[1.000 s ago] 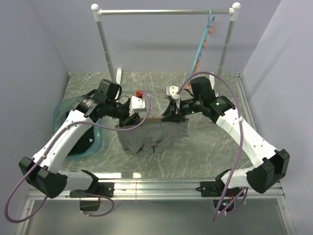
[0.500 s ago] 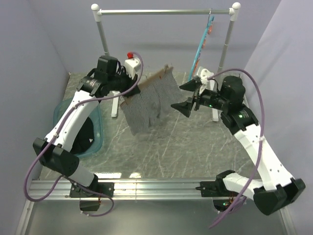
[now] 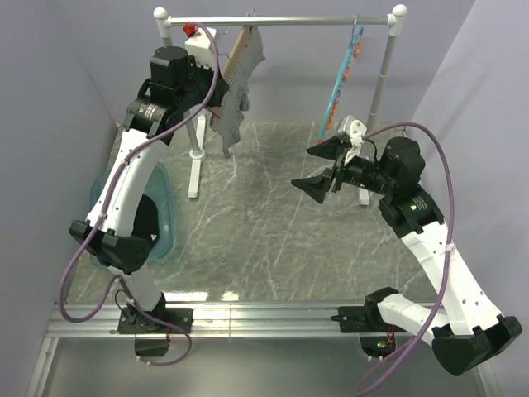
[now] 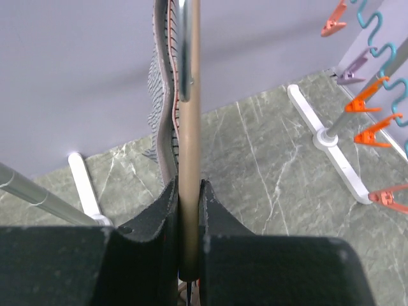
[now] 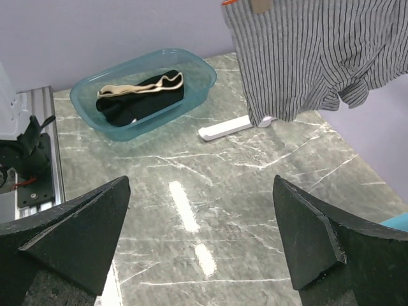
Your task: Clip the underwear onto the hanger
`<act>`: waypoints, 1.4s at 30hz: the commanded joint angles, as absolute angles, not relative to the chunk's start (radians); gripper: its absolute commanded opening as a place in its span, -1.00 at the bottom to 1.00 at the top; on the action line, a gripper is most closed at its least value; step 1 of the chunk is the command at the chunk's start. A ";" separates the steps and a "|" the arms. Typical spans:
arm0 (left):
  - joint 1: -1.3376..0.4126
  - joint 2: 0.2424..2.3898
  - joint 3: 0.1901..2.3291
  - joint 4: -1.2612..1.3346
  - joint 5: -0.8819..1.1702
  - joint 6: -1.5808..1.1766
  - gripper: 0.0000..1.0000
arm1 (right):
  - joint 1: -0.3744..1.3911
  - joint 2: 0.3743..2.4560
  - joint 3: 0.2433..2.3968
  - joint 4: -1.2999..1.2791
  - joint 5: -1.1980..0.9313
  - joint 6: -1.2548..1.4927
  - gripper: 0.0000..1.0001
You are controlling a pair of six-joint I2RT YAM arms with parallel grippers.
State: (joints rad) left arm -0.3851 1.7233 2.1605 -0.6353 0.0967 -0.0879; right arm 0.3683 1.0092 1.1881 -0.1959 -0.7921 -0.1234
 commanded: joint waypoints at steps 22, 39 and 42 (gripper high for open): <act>-0.287 1.894 2.359 -0.361 0.121 -0.163 -0.99 | 0.362 0.974 1.160 -0.170 -0.779 -0.081 0.99; -0.270 2.011 2.401 -0.341 0.170 -0.161 -0.99 | 0.361 0.973 1.147 -0.175 -0.775 -0.080 0.99; -0.268 2.014 2.393 -0.354 0.182 -0.166 -0.99 | 0.362 0.974 1.147 -0.175 -0.776 -0.081 0.99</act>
